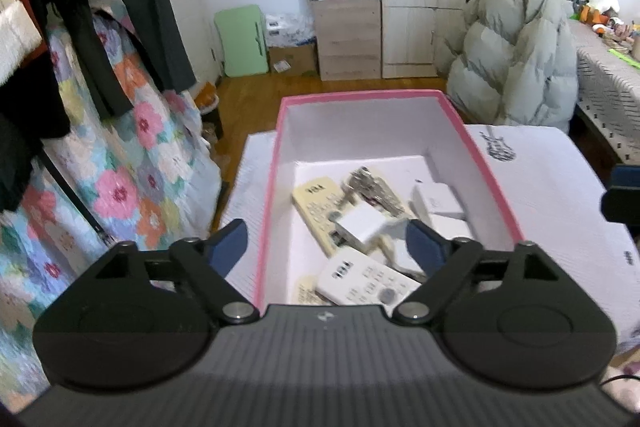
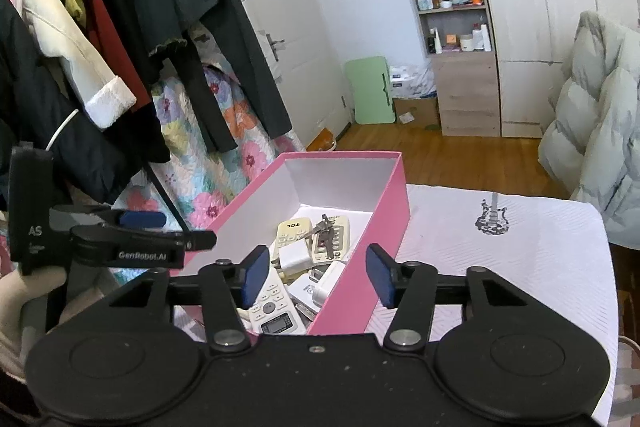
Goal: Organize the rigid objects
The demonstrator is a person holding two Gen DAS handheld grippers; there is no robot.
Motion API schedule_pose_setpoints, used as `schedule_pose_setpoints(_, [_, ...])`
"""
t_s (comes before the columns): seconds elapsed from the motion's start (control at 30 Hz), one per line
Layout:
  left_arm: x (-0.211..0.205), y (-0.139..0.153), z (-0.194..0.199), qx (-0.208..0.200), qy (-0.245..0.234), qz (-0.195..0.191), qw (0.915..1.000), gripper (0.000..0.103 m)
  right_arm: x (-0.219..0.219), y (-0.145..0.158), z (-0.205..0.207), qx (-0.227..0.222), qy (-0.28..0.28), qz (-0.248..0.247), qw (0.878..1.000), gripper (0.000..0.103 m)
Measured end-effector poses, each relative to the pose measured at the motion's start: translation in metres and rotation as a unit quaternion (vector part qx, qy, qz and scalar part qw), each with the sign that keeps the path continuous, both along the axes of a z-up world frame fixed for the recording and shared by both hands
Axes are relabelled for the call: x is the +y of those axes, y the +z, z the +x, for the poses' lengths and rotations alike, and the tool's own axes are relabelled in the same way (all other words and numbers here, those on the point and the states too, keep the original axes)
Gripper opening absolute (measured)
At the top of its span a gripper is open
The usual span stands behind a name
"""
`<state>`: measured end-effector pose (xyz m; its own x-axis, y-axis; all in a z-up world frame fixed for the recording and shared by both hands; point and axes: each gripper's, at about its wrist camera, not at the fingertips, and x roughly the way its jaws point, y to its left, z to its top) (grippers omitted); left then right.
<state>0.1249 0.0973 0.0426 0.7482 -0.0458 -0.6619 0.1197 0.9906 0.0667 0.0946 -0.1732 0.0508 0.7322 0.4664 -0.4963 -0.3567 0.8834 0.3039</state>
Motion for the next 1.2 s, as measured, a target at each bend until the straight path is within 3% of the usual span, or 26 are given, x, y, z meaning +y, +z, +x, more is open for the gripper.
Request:
schedule_pose_setpoints(0.23, [-0.005, 0.004, -0.015, 0.021, 0.021, -0.007, 0.9995, 0.1, -0.008, 0.006, -0.01, 0.002, -0.046, -0.018, 0.999, 0.078])
schedule_pose_setpoints(0.27, [-0.004, 0.004, -0.016, 0.028, 0.027, -0.009, 0.9992, 0.1, -0.01, 0.007, -0.01, 0.009, -0.056, -0.02, 0.998, 0.09])
schedule_pose_setpoints(0.33, [-0.002, 0.003, -0.019, 0.042, 0.039, -0.013, 0.9982, 0.1, -0.012, 0.008, -0.01, 0.03, -0.063, -0.029, 0.997, 0.102])
schedule_pose_setpoints(0.57, [-0.001, -0.002, -0.024, 0.074, 0.063, -0.002, 0.9953, 0.1, -0.021, 0.019, -0.022, 0.04, -0.107, -0.042, 0.993, 0.102])
schedule_pose_setpoints(1.2, [-0.029, 0.01, -0.071, 0.045, 0.048, 0.001, 0.9978, 0.1, -0.025, 0.025, -0.063, 0.02, -0.123, -0.076, 0.989, 0.102])
